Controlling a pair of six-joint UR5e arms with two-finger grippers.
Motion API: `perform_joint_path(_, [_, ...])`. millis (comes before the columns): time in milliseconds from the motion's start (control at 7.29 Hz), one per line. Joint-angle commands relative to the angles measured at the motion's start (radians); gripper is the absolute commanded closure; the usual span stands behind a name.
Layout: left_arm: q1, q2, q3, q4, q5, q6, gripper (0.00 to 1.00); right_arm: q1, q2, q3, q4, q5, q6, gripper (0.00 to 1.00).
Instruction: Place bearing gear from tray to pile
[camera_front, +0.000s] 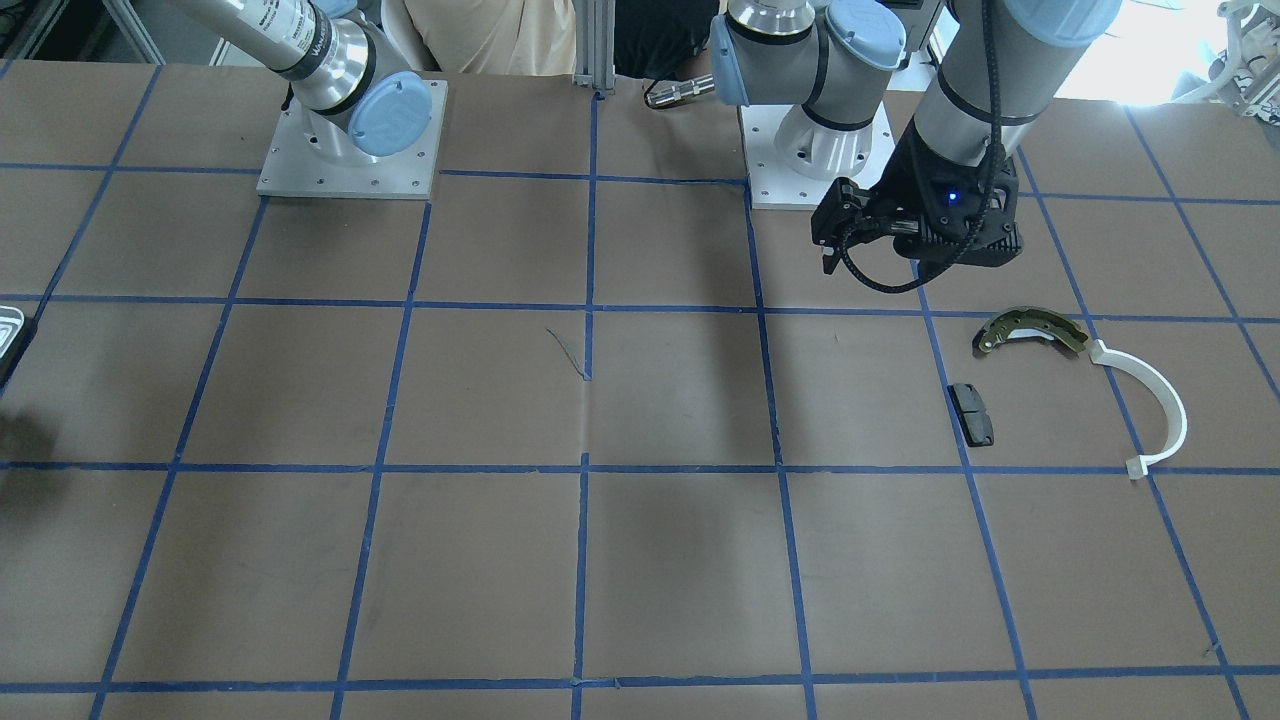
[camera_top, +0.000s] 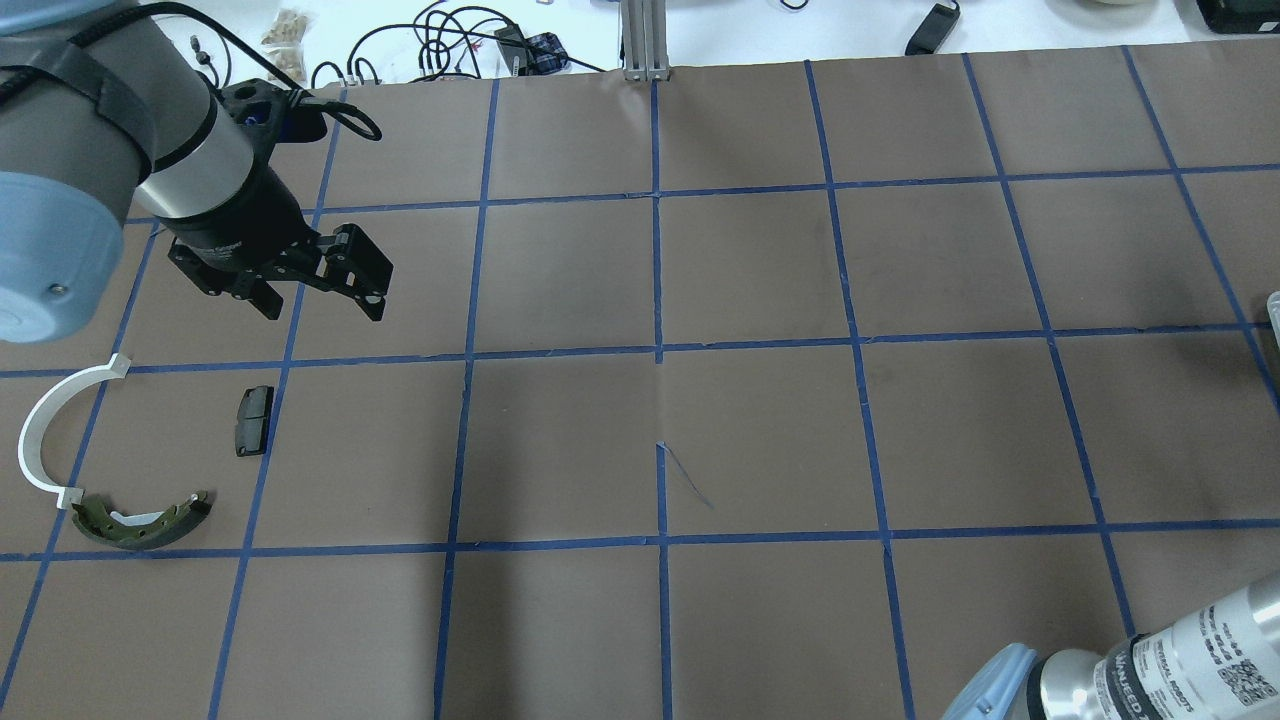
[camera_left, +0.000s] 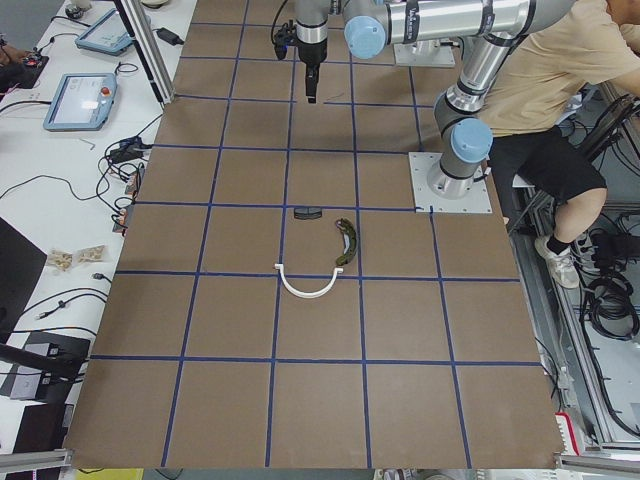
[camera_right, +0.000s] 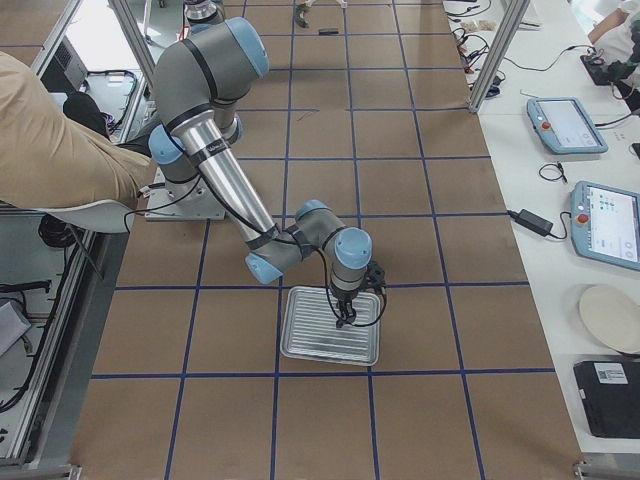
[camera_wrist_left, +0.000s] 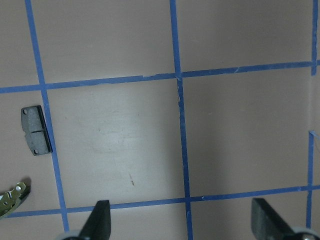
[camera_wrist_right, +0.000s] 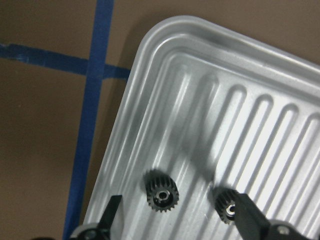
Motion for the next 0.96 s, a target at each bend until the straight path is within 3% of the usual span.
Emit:
perform_joint_path(0, [0.000, -0.006, -0.002, 0.000, 0.020, -0.001, 0.00, 0.000, 0.001, 0.002, 0.005, -0.001, 0.001, 0.35])
perform_joint_path(137, [0.006, 0.002, 0.000, -0.003, 0.024, -0.001, 0.00, 0.000, 0.004, 0.002, 0.005, 0.001, 0.010, 0.36])
perform_joint_path(411, [0.009, -0.007, 0.000, 0.002, 0.019, -0.001, 0.00, 0.000, 0.002, 0.002, 0.005, 0.008, 0.010, 0.51])
perform_joint_path(823, [0.011, -0.015, -0.002, 0.002, 0.019, -0.002, 0.00, 0.000, 0.004, 0.011, 0.007, 0.014, 0.013, 0.55])
